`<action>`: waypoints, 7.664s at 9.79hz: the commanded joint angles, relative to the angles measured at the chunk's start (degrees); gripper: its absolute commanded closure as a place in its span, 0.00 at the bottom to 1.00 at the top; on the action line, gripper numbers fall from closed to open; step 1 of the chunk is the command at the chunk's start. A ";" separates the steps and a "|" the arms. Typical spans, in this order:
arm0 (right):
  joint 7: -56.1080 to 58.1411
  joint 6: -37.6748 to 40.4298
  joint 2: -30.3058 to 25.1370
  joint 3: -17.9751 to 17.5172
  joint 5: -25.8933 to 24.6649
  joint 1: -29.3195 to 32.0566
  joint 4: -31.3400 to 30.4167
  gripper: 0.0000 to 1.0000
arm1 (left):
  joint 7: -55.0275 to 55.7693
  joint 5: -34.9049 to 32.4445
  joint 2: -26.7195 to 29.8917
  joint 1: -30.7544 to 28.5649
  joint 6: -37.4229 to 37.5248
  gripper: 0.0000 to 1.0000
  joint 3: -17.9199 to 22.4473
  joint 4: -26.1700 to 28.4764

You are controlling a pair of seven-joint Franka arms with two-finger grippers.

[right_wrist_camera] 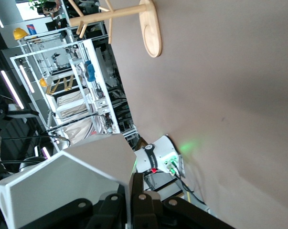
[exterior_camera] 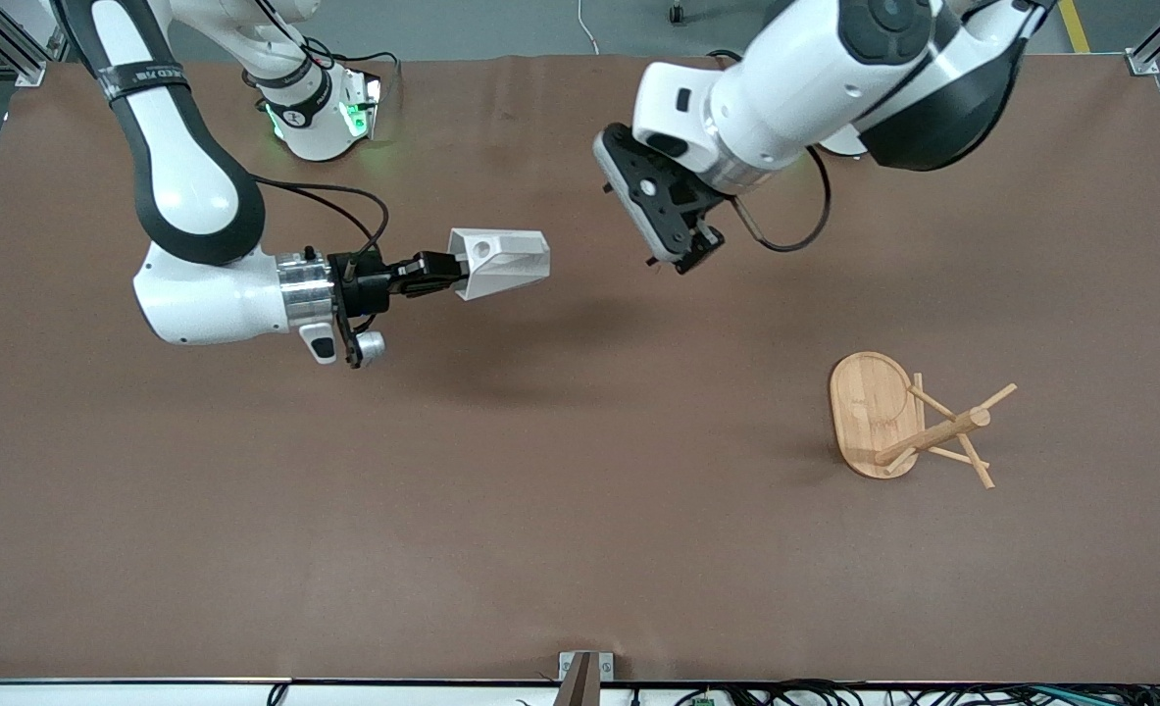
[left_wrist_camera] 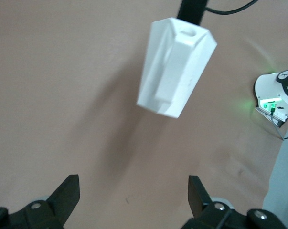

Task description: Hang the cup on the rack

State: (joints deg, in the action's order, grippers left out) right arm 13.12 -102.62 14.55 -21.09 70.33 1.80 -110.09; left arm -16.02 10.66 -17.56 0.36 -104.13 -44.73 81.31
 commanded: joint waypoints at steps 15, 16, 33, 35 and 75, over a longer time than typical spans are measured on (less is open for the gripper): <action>0.41 1.37 -4.09 -4.83 8.15 1.19 -3.73 0.99 | 1.17 -8.80 -6.42 9.83 -8.27 0.00 -0.09 0.60; 0.41 1.37 -4.52 -5.01 8.68 1.19 -3.82 0.99 | 1.17 -9.52 -7.04 10.79 -9.06 0.00 0.00 0.51; -24.55 8.48 -10.85 7.63 -41.93 3.03 11.03 0.00 | 1.08 -12.86 -7.31 9.49 -9.25 1.00 0.70 0.43; -24.55 7.52 -12.87 11.66 -61.19 2.77 12.78 0.00 | 2.74 -12.86 -6.87 7.64 -4.26 1.00 1.31 0.34; -11.01 22.29 -12.52 25.48 -70.69 1.01 29.32 0.00 | 5.92 -3.99 1.31 5.97 -13.11 0.99 42.71 22.49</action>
State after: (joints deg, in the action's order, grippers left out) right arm 1.78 -80.89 2.01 3.76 0.42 3.18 -81.55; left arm -8.78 5.53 -14.97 6.02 -115.68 -2.62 102.66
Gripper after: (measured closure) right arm 0.000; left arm 0.225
